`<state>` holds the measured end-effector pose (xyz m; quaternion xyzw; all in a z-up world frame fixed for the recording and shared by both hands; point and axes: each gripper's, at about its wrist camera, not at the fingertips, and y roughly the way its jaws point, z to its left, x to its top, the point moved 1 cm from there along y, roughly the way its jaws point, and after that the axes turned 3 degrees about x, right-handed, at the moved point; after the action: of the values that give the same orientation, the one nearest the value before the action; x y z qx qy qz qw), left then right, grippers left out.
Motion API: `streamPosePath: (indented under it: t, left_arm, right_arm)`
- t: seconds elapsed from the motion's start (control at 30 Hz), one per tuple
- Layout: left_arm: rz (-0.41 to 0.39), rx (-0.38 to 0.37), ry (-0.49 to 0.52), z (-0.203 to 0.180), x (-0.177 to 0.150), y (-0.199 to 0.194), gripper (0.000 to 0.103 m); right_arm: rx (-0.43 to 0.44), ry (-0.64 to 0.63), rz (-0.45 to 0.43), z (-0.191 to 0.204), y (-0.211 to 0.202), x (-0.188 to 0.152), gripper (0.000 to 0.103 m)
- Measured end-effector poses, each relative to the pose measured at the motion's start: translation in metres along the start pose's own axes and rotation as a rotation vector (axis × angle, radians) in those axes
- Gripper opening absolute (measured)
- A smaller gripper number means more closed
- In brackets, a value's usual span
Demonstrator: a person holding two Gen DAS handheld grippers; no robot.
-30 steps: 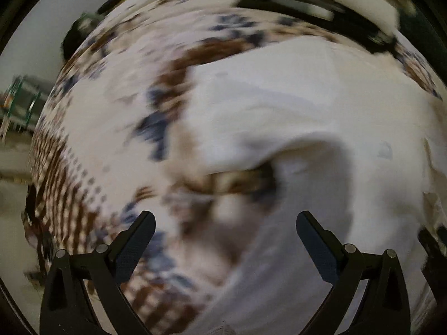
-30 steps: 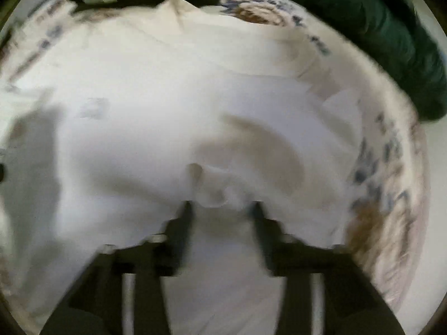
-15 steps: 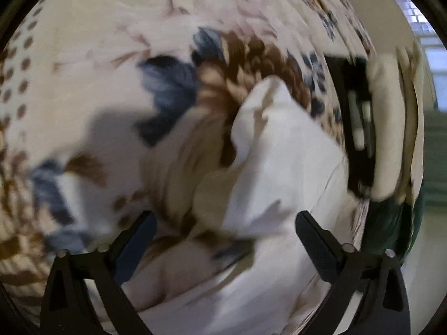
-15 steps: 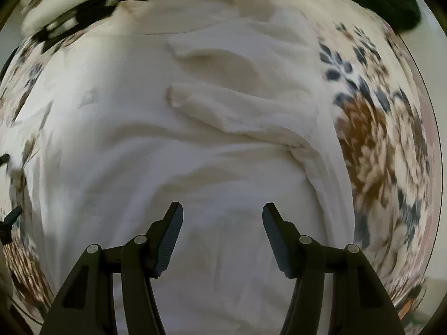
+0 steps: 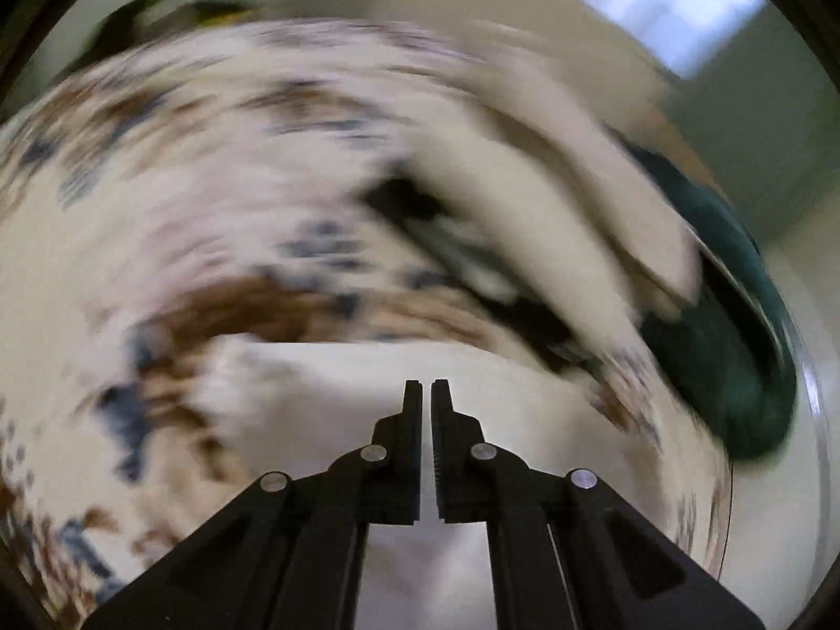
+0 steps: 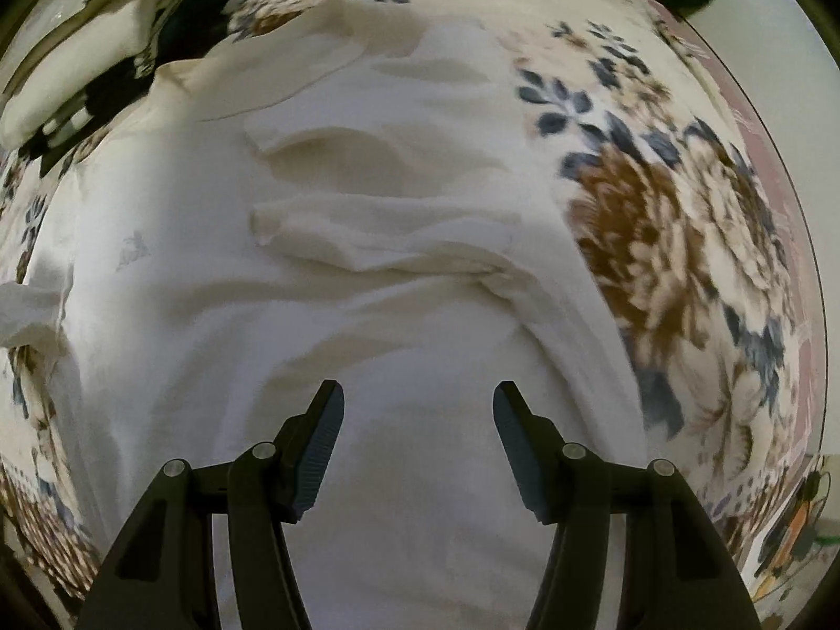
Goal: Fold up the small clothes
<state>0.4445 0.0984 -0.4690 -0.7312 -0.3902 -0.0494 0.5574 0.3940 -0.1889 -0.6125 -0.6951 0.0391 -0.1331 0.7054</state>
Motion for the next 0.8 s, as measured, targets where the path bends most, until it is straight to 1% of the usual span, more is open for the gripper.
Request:
streamPosePath:
  t: [0.07,0.1,0.13,0.17,0.2,0.27,0.3,0.33,0.37,0.4,0.43,0.47,0.5,0.53,0.57,0.6,0.67,0.7,0.73,0.77,0.8]
  left_arm:
    - [0.051,-0.082,0.11,-0.038,-0.018,0.008,0.002]
    - [0.086,-0.106,0.167,-0.057,-0.031,0.014,0.002]
    - [0.135,-0.141,0.235,-0.076,-0.048,0.022,0.002]
    - [0.179,-0.163,0.276,-0.086,-0.061,0.026,0.005]
    - [0.267,-0.179,0.334,-0.099,-0.078,0.036,0.007]
    - [0.371,-0.185,0.392,-0.105,-0.097,0.043,0.007]
    - [0.415,-0.172,0.398,-0.101,-0.102,0.041,0.007]
    - [0.432,-0.16,0.373,-0.092,-0.103,0.035,0.009]
    - [0.436,-0.152,0.315,-0.076,-0.099,0.028,0.019]
    - [0.432,-0.146,0.222,-0.051,-0.092,0.018,0.036]
    - [0.427,-0.133,0.133,-0.027,-0.085,0.013,0.048]
    - [0.414,-0.098,0.003,0.008,-0.074,0.011,0.073]
    - [0.402,-0.071,-0.126,0.04,-0.065,0.011,0.08]
    - [0.384,-0.055,-0.277,0.078,-0.058,0.012,0.08]
    - [0.376,-0.05,-0.352,0.096,-0.055,0.015,0.08]
    - [0.361,-0.048,-0.464,0.123,-0.051,0.022,0.08]
    - [0.318,-0.085,-0.627,0.157,-0.044,0.036,0.08]
    - [0.303,-0.087,-0.657,0.163,-0.04,0.039,0.078]
    - [0.283,-0.09,-0.685,0.169,-0.036,0.045,0.078]
    - [0.255,-0.083,-0.695,0.174,-0.029,0.047,0.067]
    - [0.21,-0.064,-0.689,0.175,-0.019,0.049,0.033]
  right_arm:
    - [-0.007,0.014,0.006,-0.005,0.001,0.0,0.061]
    - [-0.014,0.02,0.007,-0.007,0.001,0.0,0.061]
    - [-0.019,0.023,0.009,-0.011,0.001,-0.001,0.061]
    - [-0.023,0.029,0.014,-0.015,0.001,-0.003,0.061]
    - [-0.027,0.035,0.018,-0.021,0.003,-0.001,0.061]
    - [-0.03,0.047,0.024,-0.027,0.003,-0.003,0.061]
    - [-0.031,0.056,0.029,-0.03,0.003,-0.004,0.061]
    - [-0.028,0.067,0.032,-0.033,0.003,-0.003,0.061]
    - [-0.015,0.08,0.031,-0.034,0.001,-0.003,0.061]
    - [0.003,0.089,0.03,-0.035,-0.001,-0.002,0.061]
    - [0.023,0.089,0.027,-0.034,-0.002,0.001,0.061]
    - [0.036,0.078,0.023,-0.031,-0.003,0.001,0.061]
    - [0.039,0.066,0.018,-0.026,-0.005,0.002,0.061]
    - [0.046,0.058,0.013,-0.022,-0.005,0.002,0.061]
    - [0.057,0.05,0.012,-0.016,-0.005,0.001,0.061]
    - [0.062,0.047,0.016,-0.012,-0.004,0.0,0.061]
    - [0.068,0.05,0.026,-0.006,0.002,-0.001,0.061]
    - [0.07,0.054,0.033,-0.003,0.005,-0.003,0.061]
    - [0.067,0.058,0.039,-0.001,0.007,-0.003,0.061]
    - [0.062,0.06,0.043,0.001,0.01,-0.003,0.061]
    - [0.058,0.059,0.043,0.001,0.012,-0.003,0.061]
